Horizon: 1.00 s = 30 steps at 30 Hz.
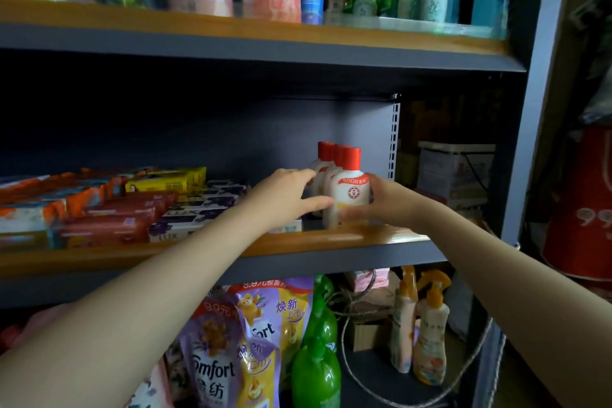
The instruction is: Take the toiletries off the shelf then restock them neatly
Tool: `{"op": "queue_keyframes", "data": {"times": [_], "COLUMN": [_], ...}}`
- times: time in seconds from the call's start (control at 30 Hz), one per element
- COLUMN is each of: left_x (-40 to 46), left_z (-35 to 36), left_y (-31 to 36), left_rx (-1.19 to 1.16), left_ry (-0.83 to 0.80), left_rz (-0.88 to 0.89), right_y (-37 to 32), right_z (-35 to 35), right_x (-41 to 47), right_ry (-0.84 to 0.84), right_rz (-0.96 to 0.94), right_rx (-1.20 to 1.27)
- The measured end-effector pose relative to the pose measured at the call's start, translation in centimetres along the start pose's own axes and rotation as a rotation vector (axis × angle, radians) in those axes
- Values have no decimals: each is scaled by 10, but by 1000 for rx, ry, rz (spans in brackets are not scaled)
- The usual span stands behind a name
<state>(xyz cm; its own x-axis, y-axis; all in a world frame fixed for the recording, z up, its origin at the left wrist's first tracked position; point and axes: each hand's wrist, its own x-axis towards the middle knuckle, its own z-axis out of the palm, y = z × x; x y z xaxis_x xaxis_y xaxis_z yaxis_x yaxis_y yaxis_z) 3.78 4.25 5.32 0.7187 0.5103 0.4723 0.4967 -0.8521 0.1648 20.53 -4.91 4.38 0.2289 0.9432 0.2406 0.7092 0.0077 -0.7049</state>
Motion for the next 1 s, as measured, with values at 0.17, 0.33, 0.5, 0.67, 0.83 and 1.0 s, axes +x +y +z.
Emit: {"op": "queue_keyframes", "data": {"times": [0.17,0.33,0.5,0.67,0.83,1.0], "left_x": [6,10,19,25,21,2], "left_z": [-1,-6,-4,0,1,-9], "left_y": [-3,-4,-2,-6,-3,-3], "left_rx": [12,-97,-190,-247,-213,-12], "left_ry": [-76,-145,-246,-253,-260,-119], "left_rz": [-47,-38,-78,-73,-74,-137], "right_y": [-5,-6,-10,-9,-2,8], "right_z": [3,-10,-15,-10,-11,-11], "right_x": [6,13,24,23,14,-5], "right_ry": [-69,-133,-142,-177,-138,148], "right_rz": [-38,11,-6,-100,-102,-133], "right_rx": [60,33,107,158,131,193]}}
